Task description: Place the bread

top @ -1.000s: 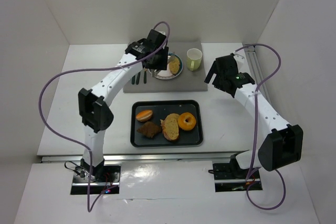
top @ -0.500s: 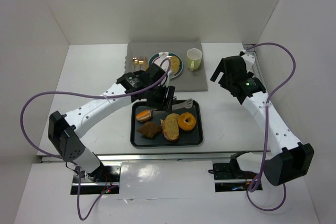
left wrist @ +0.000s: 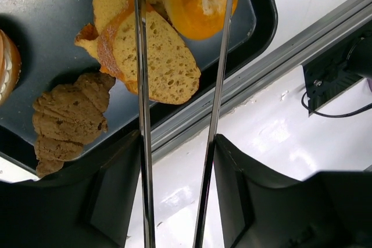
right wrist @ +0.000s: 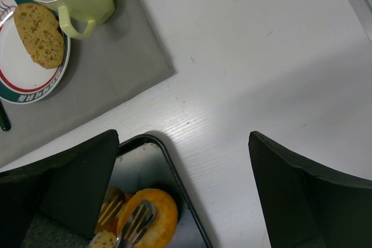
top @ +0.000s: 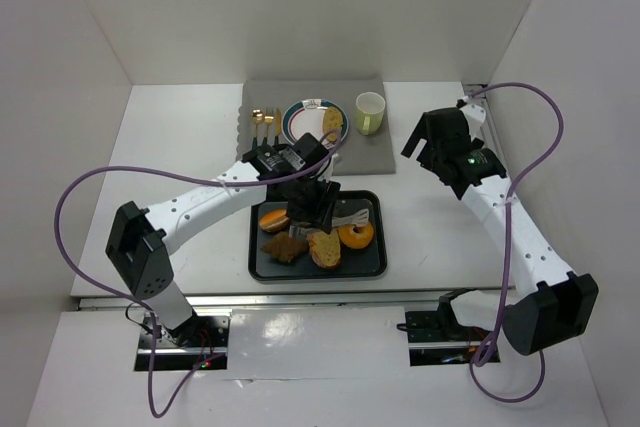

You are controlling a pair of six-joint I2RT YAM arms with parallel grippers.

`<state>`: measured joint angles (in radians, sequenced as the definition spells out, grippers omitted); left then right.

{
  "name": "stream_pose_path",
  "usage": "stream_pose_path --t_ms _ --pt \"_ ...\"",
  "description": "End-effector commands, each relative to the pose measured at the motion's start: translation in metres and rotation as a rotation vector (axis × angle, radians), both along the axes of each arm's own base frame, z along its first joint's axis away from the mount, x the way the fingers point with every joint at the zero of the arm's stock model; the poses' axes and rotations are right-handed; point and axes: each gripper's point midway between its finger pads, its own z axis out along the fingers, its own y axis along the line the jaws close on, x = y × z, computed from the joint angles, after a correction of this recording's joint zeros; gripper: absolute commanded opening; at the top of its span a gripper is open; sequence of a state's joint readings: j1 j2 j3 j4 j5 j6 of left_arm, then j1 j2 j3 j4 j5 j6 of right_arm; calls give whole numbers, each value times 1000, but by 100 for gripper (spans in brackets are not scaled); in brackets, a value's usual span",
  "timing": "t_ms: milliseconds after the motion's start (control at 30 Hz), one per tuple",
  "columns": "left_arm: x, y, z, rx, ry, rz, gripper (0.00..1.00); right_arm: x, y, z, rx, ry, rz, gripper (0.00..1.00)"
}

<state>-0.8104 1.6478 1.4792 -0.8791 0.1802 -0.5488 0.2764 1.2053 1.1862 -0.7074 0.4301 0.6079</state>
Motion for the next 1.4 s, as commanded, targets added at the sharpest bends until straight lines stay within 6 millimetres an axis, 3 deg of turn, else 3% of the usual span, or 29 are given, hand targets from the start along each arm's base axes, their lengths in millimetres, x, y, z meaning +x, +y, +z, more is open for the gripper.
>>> stream_pose_path --t_ms 0,167,267,400,533,633,767,1000,1033,1067,1167,1200,1233,1267,1367 --pt "0 -1 15 -15 -31 -31 62 1 -3 9 -3 -37 -11 100" --pt "1 0 4 34 5 -49 54 2 -2 -1 -10 -11 -11 100" --pt "2 -6 11 24 -11 -68 50 1 0 -1 -4 -9 -3 100" --pt "-3 -5 16 52 5 -95 33 6 -2 -1 -1 -18 -12 100" --pt "6 -7 31 49 -42 -90 17 10 0 -3 3 -9 -5 100" --pt "14 2 54 64 -113 -59 2 12 1 2 0 -25 0 100" --pt "31 26 73 67 -170 21 0 12 -1 2 -13 -25 -2 100" --pt "121 96 111 6 -342 380 0 18 2 7 -2 -42 4 100" --pt "136 113 113 -6 -359 450 1 18 3 6 3 -41 11 100" --pt "157 115 120 -52 -411 506 1 20 6 8 13 -51 20 100" --pt "187 135 122 -88 -468 624 3 22 8 9 19 -49 27 100" --pt "207 134 127 -126 -520 642 3 24 9 10 19 -51 27 100" --pt "219 143 123 -131 -525 682 3 23 8 8 17 -42 27 100" --pt "231 139 110 -137 -507 676 3 25 9 10 18 -45 27 100" --pt "263 141 107 -143 -542 705 6 24 11 13 25 -41 36 100"
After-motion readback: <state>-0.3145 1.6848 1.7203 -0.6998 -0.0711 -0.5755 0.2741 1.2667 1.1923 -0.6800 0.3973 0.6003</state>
